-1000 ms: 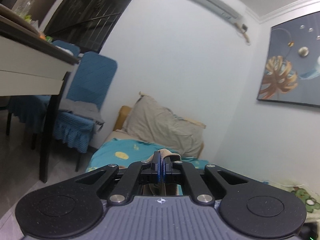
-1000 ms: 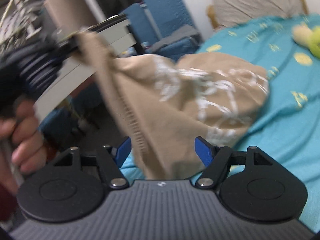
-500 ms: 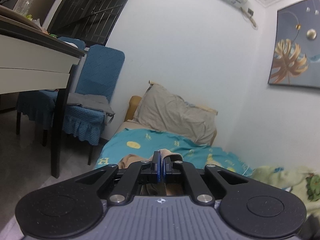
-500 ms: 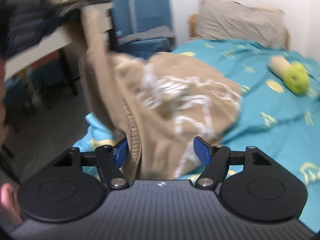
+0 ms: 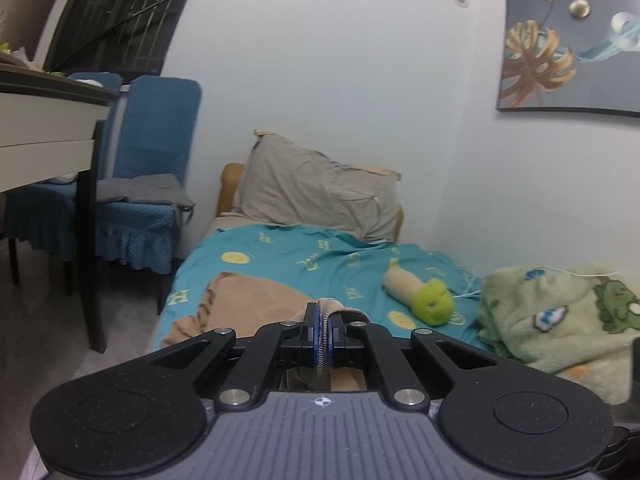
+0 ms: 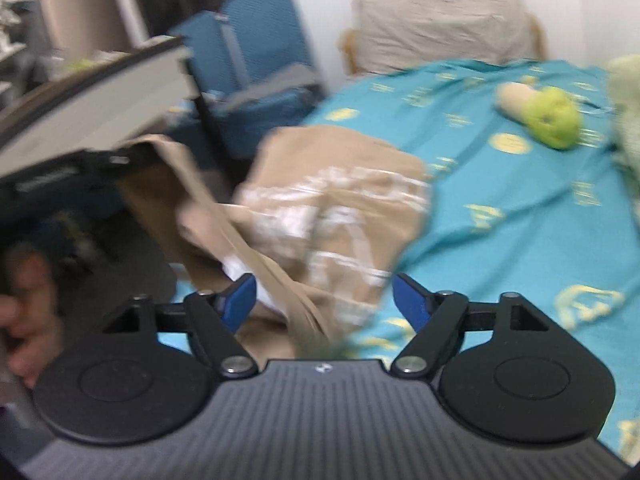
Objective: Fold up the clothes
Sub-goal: 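Lift the held T-shirt with the left tool and shake it out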
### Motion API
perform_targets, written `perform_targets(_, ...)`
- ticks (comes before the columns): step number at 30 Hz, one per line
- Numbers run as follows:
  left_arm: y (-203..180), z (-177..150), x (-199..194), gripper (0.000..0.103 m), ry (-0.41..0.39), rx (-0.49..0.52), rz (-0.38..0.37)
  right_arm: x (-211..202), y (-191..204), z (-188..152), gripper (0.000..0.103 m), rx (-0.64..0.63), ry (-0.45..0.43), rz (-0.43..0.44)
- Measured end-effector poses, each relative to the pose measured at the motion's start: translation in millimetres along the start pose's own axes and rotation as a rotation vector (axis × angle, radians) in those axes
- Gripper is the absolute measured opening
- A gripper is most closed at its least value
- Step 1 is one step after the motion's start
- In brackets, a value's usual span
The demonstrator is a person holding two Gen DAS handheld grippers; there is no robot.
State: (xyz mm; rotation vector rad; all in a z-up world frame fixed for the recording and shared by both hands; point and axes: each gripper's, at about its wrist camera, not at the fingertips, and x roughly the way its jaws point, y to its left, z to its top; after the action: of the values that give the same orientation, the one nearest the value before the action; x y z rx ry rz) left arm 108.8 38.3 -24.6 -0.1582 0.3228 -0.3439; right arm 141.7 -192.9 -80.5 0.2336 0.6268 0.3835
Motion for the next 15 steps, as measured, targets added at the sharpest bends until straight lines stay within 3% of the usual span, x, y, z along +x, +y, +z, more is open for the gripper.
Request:
perform_targets(3, -3, -2, -1, 0.003, -0.014, -0.003, -0.035, 17, 7, 1, 0.079, 0.030, 0.014, 0.030)
perform_targets(10, -1, 0, -11, 0.003, -0.092, -0.044, -0.027, 54, -9, -5, 0.079, 0.126, 0.147, -0.174)
perform_targets(15, 0, 5, -22, 0.002, -0.146, -0.064, -0.030, 32, -42, -16, 0.084, 0.314, 0.220, -0.099)
